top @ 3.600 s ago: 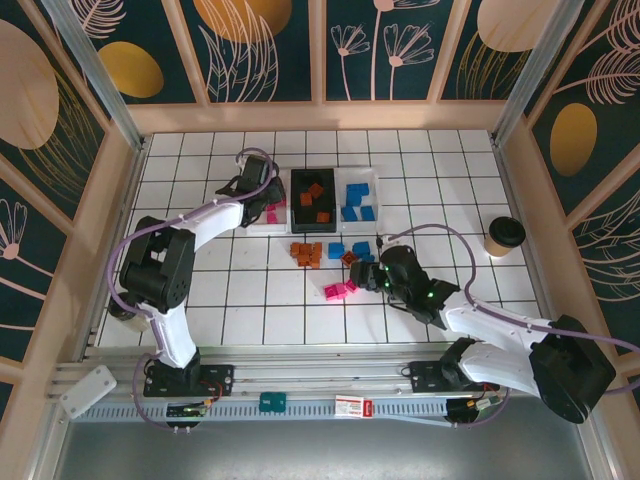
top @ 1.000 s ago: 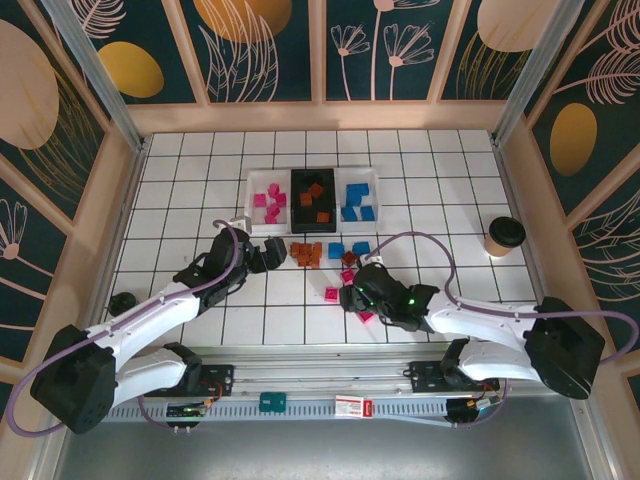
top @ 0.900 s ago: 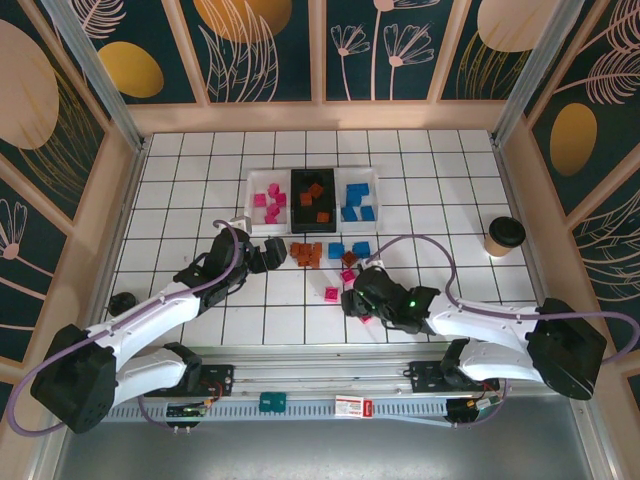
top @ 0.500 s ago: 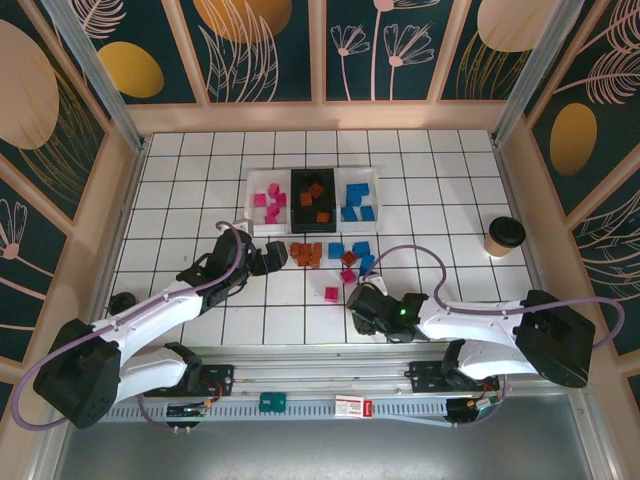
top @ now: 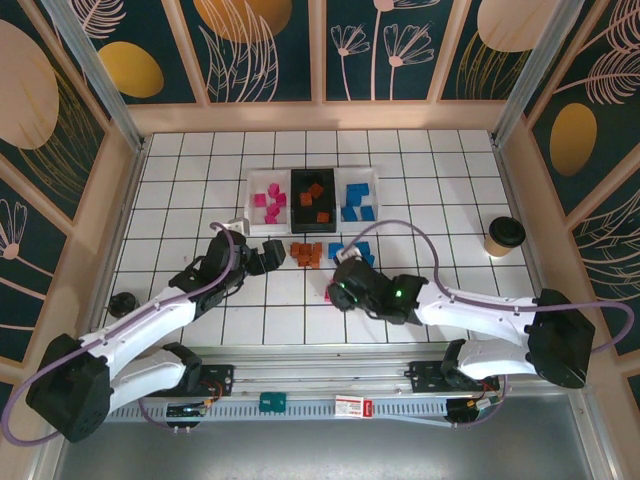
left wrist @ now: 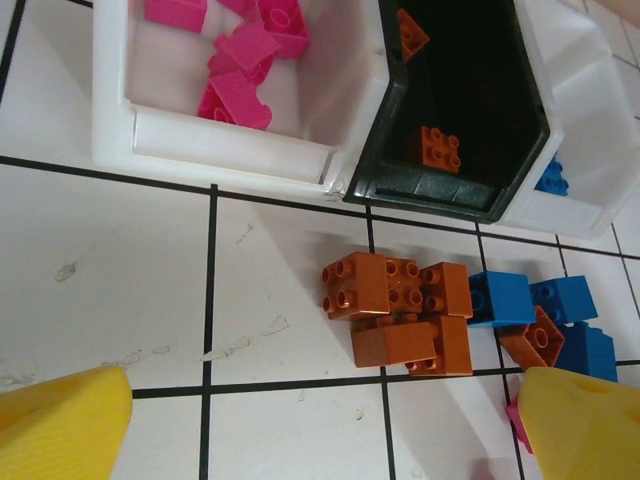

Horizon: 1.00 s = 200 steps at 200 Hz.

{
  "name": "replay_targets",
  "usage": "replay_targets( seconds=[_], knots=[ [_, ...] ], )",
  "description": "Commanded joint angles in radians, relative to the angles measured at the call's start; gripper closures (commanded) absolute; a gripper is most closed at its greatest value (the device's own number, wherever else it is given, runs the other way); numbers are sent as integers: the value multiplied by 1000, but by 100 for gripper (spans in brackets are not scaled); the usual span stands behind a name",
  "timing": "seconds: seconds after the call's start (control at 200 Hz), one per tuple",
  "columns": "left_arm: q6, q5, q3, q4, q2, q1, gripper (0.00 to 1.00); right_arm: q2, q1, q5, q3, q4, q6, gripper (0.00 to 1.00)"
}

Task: Sort the legos into containers by color
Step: Pick up the lego from the bottom-center of the table, then place the lego in the container.

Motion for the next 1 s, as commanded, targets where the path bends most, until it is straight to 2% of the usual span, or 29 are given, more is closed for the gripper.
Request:
replay_targets(
  seconds=[0.0,0.17,0.31,0.45,0.531,0.676,0.831,0.916,0.996],
  knots=[
    [-42,-53,-31,-74,-67,0,1,97,-68,-76,120,155,-147,75],
    [-83,-132,-65,-186,-214,0,1,358,-167,-192,365,255,-229,76],
    [-98,-166,-78,-268,-337,1,1,587,-226,-252,601,245,-246,76],
    [-98,-148,-83,-299,-363,1,1,793,-271,-285,838,187,-244,75],
    [-97,-129,-86,-294,-344,0,1,893,-284,-295,972,143,-241,68],
    [-85,-89,-85,-255,-301,0,1,1011,-300,-292,1157,70,-231,44],
    [-61,-29,-75,-201,-251,1,1,950,-310,-291,1116,118,-206,39],
    [-60,10,-74,-158,-219,-10,3,827,-310,-273,954,211,-198,38],
    [-61,-8,-63,-119,-164,-66,3,700,-313,-242,777,300,-188,38]
  ],
)
